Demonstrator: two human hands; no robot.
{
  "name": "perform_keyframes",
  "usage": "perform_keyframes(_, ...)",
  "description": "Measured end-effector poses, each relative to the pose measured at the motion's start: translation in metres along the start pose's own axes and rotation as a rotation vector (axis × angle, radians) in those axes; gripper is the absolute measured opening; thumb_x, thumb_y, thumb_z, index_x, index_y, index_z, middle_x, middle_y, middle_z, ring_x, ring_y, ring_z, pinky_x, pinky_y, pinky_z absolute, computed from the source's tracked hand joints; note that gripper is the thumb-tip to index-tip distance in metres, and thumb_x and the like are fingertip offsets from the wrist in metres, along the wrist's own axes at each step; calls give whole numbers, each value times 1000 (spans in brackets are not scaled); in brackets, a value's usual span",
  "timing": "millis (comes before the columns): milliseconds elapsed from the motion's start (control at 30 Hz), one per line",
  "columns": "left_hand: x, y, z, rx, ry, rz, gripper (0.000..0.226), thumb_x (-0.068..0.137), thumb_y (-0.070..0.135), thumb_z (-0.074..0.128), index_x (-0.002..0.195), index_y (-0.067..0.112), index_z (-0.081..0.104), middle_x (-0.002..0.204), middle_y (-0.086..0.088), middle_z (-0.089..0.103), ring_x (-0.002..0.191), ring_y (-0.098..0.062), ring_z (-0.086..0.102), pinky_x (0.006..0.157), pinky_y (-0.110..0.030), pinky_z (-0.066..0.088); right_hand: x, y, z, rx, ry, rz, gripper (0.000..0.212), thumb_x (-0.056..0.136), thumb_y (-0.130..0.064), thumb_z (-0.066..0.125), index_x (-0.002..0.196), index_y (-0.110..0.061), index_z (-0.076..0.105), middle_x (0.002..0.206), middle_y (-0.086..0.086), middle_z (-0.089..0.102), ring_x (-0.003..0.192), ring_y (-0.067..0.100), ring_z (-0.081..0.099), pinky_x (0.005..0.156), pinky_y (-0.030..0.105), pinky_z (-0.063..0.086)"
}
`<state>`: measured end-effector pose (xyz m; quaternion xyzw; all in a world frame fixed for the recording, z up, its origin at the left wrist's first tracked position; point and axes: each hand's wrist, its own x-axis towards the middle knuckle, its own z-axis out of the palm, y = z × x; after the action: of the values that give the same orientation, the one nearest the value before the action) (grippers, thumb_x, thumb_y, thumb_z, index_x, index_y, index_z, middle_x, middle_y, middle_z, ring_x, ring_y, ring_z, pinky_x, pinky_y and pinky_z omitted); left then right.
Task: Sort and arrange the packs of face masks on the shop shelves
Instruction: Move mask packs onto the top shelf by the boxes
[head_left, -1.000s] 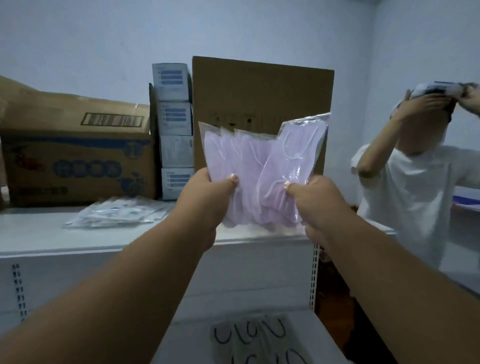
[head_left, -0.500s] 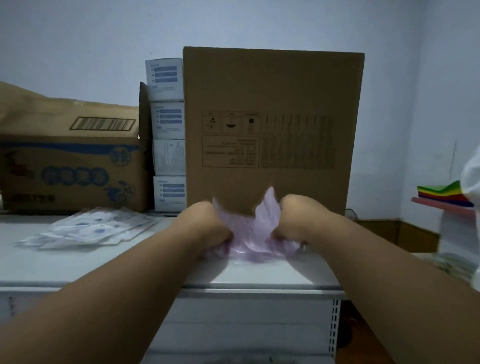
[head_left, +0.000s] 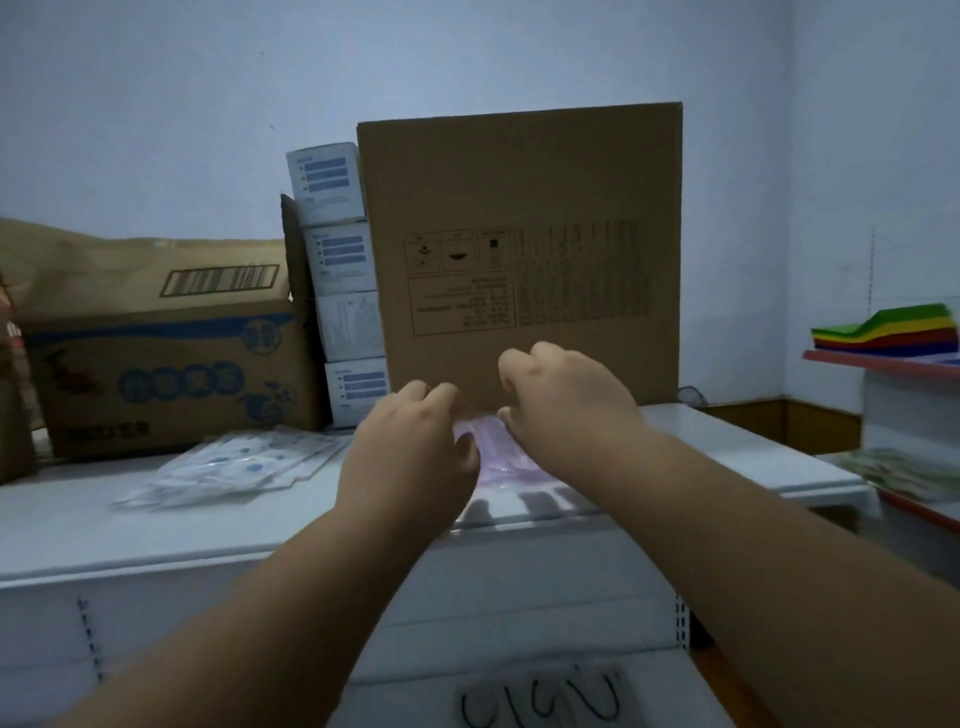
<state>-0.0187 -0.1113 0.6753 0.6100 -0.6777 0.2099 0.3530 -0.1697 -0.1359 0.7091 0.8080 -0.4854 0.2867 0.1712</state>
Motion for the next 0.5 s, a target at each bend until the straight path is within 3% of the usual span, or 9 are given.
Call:
perform_keyframes(133, -61, -26, -38, -12, 86, 64, 17, 87, 25, 65, 104, 23, 64, 95, 5, 62, 88, -19, 58, 74, -34, 50, -40, -50, -5, 129, 94, -23, 17, 95, -35, 55, 96, -19, 50, 91, 0, 51, 82, 21, 51, 71, 35, 46)
perform_keyframes(233, -128, -57, -68, -10, 127, 77, 22, 83, 21, 69, 105, 20, 65, 94, 3, 65, 86, -19, 60, 71, -33, 48, -76, -107, 0, 244, 181, -76, 15, 93, -34, 59, 95, -20, 55, 88, -3, 52, 78, 18, 51, 67, 32, 40)
perform_keyframes(500, -308, -131, -85, 17, -153, -65, 25, 81, 21, 66, 105, 19, 63, 91, 1, 62, 80, -21, 58, 66, -33, 49, -182, -236, 74, 547, 21, -81, 12, 92, -33, 63, 89, -23, 57, 85, -4, 56, 75, 17, 54, 66, 30, 41)
